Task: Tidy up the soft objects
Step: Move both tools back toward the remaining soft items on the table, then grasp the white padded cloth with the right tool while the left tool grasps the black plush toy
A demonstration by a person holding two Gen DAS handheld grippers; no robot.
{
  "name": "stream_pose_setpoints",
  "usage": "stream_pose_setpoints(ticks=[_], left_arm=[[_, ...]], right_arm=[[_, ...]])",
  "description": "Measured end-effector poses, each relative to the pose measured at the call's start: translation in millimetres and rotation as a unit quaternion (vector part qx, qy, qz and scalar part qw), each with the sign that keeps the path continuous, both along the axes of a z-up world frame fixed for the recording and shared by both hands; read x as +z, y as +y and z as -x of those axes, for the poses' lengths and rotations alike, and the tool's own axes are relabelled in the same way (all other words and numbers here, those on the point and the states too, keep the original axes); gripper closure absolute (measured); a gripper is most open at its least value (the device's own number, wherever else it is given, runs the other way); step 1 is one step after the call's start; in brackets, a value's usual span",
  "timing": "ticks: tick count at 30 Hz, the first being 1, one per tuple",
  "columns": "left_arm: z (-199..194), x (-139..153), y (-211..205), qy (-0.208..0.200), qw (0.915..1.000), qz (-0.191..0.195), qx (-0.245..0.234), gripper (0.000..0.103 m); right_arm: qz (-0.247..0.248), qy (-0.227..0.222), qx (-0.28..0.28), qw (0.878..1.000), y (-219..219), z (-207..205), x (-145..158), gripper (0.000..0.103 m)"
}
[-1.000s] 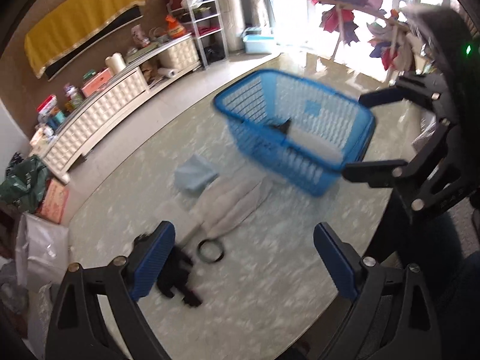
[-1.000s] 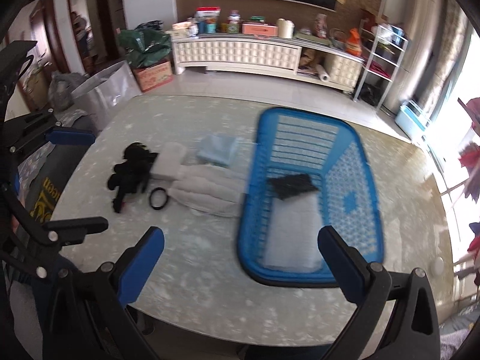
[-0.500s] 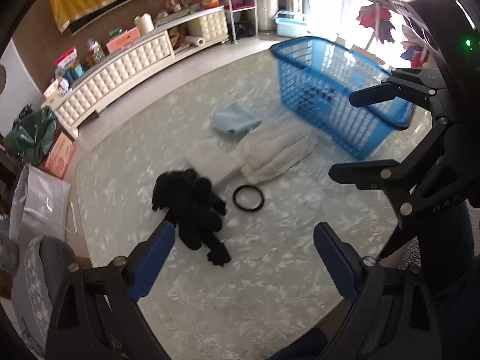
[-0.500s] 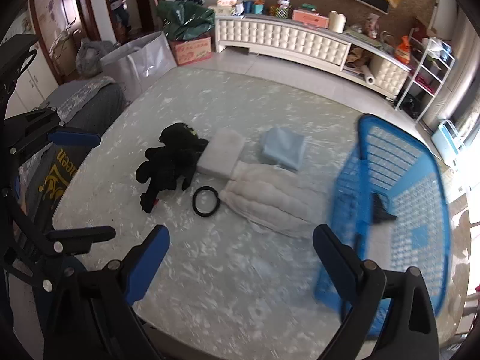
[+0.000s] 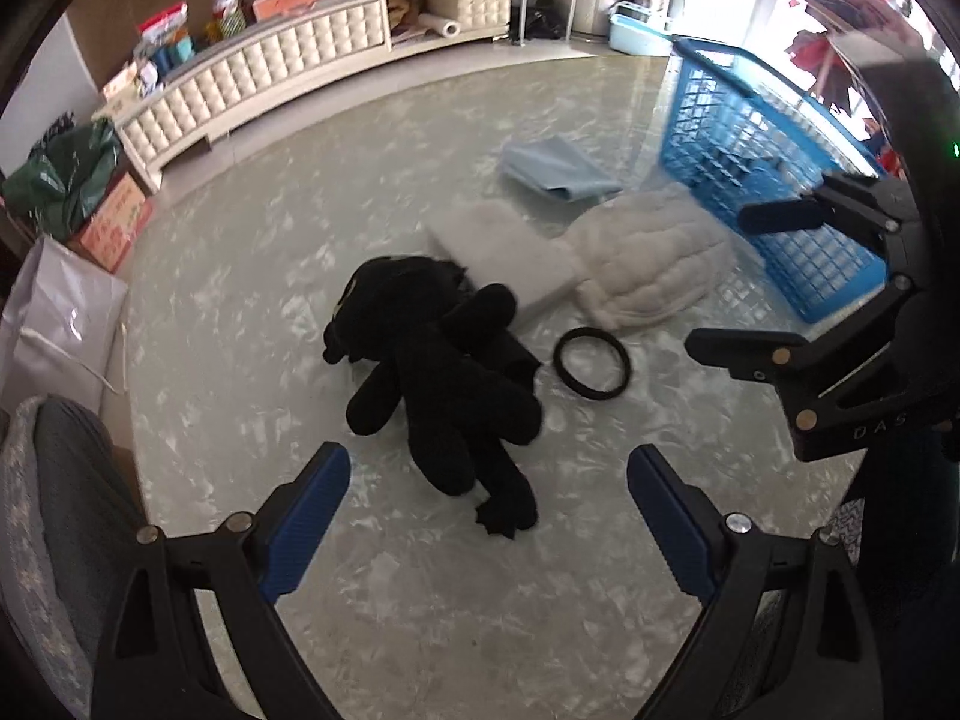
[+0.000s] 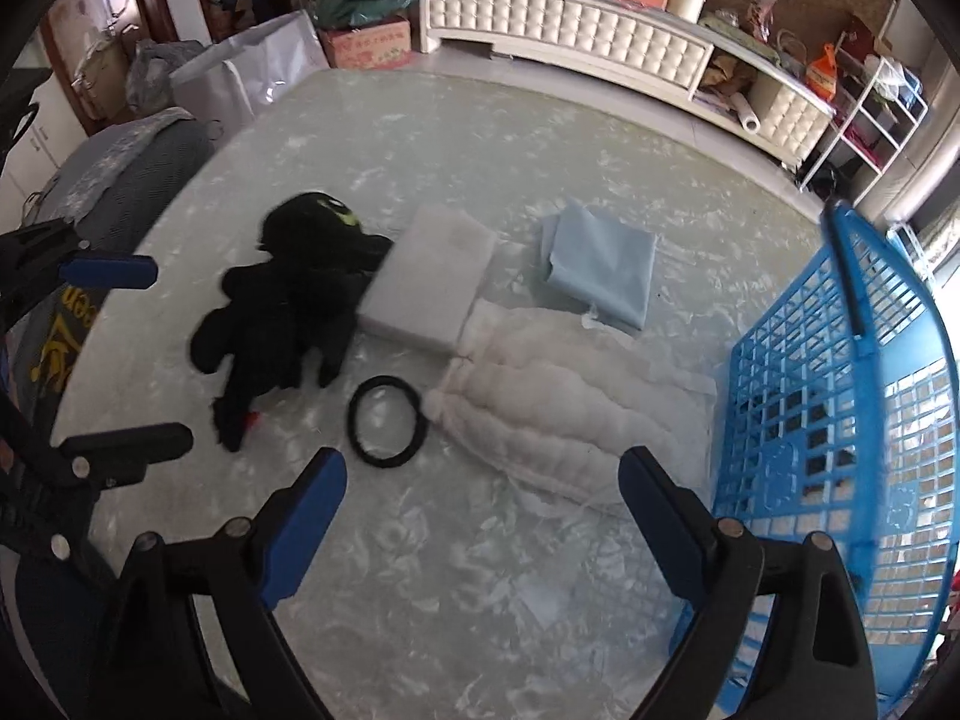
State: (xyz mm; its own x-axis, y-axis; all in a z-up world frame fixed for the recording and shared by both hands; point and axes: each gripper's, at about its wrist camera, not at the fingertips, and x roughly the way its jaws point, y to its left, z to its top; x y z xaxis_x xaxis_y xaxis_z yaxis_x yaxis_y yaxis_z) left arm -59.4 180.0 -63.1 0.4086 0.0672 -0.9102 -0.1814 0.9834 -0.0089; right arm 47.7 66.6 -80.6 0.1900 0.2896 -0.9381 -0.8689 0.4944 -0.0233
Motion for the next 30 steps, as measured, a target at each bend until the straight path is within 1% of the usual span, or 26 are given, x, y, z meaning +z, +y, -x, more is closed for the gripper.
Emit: stream_pose_setpoints(ticks=[3,6,9,12,16,19,24,25,26,27,28,29,30], left_arm=[[-8.2,-12.6,14.2,0.004,0.9997,0.020,0.016,0.010],[-18.0,-24.0,23.9,0.009,0.9990,0.037,0.023,0.010],[-28.2,-35.0,30.3,0.016,0.9989,0.038,0.021,0.010],[-39.0,-45.2,36.3,0.026,0.9989,0.034,0.020,0.010],[-51.0,-57.6,45.6,0.034,0.9980,0.047,0.024,0.010],[-57.3,-65.2,47.9,0.037,0.9978,0.052,0.018,0.010],[-60.1,-82.7,45.3,0.048,0.9975,0.044,0.024,0.011],[-60.5,-85.5,39.6,0.052,0.9983,0.020,0.017,0.012],[-61.9,-86.8,35.6,0.055,0.9984,0.005,0.010,0.013],[-62.5,-86.5,33.4,0.056,0.9983,0.009,0.009,0.018],[-63.3,-86.1,32.4,0.058,0.9982,0.008,0.011,0.027],[-64.5,-85.0,32.3,0.059,0.9981,0.009,0.016,0.032],[-65.0,-82.8,30.9,0.059,0.9981,0.010,0.017,0.036]], right_arm=[[0.010,-0.008,-0.009,1.000,4.5,-9.7,-9.5,0.013],[0.017,-0.013,-0.020,1.000,6.9,-20.5,-17.1,0.013],[0.022,-0.012,-0.028,0.999,9.0,-30.7,-24.8,0.013],[0.028,-0.015,-0.034,0.999,11.0,-39.2,-32.2,0.016],[0.035,-0.002,-0.041,0.999,11.7,-49.6,-44.4,0.017],[0.040,0.004,-0.044,0.998,13.8,-54.7,-53.6,0.017],[0.042,0.006,-0.038,0.998,18.1,-59.2,-59.9,0.018],[0.041,0.007,-0.038,0.998,18.4,-59.4,-60.9,0.019],[0.039,0.009,-0.038,0.998,18.3,-59.9,-62.8,0.020],[0.036,0.014,-0.039,0.998,16.9,-59.2,-62.5,0.025],[0.033,0.018,-0.039,0.999,16.3,-59.1,-61.8,0.031],[0.031,0.020,-0.038,0.999,13.0,-57.0,-61.8,0.034],[0.029,0.020,-0.035,0.999,12.7,-54.6,-61.0,0.041]])
